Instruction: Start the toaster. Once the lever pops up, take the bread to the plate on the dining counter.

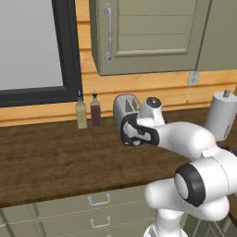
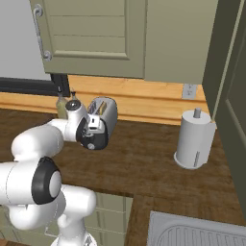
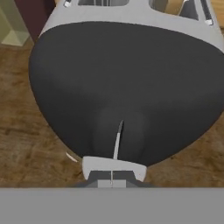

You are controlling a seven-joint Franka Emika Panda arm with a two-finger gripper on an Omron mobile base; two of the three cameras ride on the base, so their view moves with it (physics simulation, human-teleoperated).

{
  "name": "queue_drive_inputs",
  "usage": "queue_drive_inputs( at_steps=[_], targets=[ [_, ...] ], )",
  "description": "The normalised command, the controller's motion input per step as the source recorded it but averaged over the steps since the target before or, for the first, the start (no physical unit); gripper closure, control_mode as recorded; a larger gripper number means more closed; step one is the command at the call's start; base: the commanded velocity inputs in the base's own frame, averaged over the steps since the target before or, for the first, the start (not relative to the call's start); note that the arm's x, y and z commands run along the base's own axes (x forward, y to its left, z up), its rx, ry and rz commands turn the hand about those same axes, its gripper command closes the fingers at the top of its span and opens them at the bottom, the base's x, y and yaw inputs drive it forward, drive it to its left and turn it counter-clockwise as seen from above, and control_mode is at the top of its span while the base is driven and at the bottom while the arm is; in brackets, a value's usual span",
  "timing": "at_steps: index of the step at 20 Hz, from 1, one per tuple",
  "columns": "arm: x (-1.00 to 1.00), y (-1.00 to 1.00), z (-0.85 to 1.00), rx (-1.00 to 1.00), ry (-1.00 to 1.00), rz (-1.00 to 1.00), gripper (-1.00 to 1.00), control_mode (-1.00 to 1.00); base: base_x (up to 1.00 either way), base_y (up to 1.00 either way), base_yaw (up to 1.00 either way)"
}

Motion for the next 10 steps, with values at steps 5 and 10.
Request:
queue_drive_inputs(
  at_steps=[5, 10],
  targets=[
    [0.00, 0.00, -0.42, 0.00, 0.01, 0.00, 1.00, -1.00, 0.00, 0.00, 0.00],
    [0.00, 0.00, -0.50, 0.00, 0.01, 0.00, 1.00, -1.00, 0.00, 0.00, 0.00]
  ],
)
